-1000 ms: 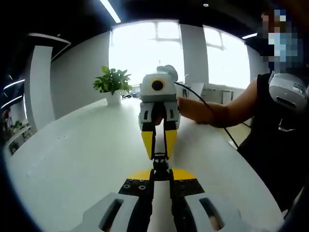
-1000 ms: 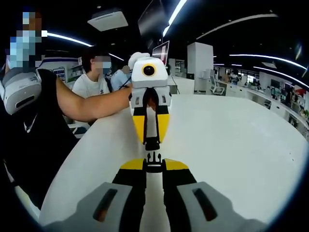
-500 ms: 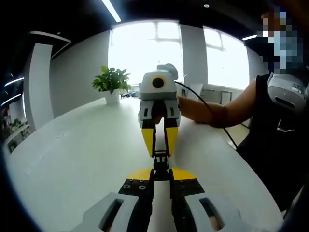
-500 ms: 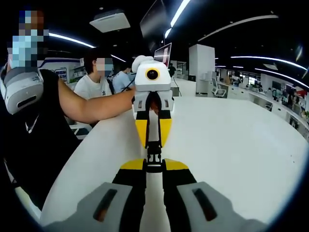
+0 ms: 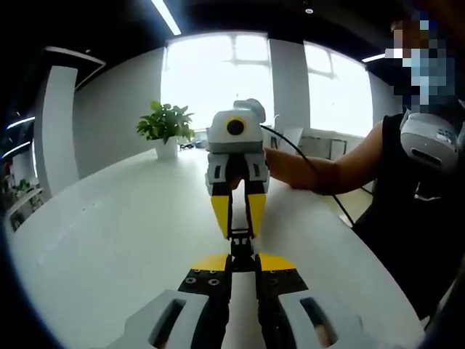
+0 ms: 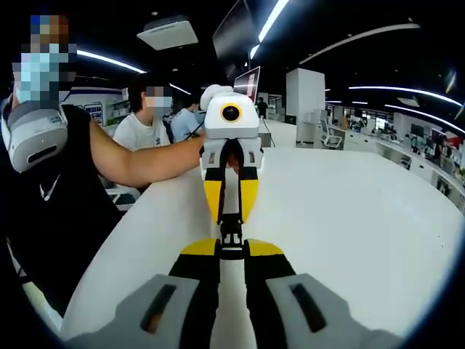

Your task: Snap the two parts of the plastic buckle together until the buckle closes and remains connected.

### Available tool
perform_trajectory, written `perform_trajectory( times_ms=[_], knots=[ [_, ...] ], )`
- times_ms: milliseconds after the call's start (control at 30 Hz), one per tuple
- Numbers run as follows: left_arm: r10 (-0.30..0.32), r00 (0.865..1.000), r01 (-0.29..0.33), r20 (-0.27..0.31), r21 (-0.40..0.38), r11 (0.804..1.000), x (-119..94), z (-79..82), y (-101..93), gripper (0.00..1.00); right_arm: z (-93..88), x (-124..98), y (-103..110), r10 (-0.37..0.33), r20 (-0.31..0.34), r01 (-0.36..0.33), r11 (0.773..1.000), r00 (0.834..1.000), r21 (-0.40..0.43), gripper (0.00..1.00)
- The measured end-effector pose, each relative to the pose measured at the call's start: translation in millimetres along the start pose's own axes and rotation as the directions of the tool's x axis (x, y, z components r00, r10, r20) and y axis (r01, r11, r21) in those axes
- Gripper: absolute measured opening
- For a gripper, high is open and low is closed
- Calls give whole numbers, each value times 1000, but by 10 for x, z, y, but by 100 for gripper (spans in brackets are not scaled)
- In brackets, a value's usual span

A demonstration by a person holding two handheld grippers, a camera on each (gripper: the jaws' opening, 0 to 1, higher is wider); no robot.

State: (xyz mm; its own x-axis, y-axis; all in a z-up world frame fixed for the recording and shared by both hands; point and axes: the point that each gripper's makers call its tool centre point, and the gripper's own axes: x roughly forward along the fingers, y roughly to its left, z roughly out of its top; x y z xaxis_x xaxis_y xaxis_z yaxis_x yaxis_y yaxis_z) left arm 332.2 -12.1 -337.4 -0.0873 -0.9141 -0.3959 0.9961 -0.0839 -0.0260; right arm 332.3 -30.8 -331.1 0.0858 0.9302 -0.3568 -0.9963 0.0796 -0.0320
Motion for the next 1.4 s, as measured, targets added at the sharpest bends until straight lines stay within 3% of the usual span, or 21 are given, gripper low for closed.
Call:
perform_trajectory(
  times_ms=[1400],
  knots=[
    [7, 1000, -7, -3, 21, 1000, 58, -15, 13, 10, -3, 51, -6, -17, -17, 16, 998, 1000, -57, 9]
  ],
)
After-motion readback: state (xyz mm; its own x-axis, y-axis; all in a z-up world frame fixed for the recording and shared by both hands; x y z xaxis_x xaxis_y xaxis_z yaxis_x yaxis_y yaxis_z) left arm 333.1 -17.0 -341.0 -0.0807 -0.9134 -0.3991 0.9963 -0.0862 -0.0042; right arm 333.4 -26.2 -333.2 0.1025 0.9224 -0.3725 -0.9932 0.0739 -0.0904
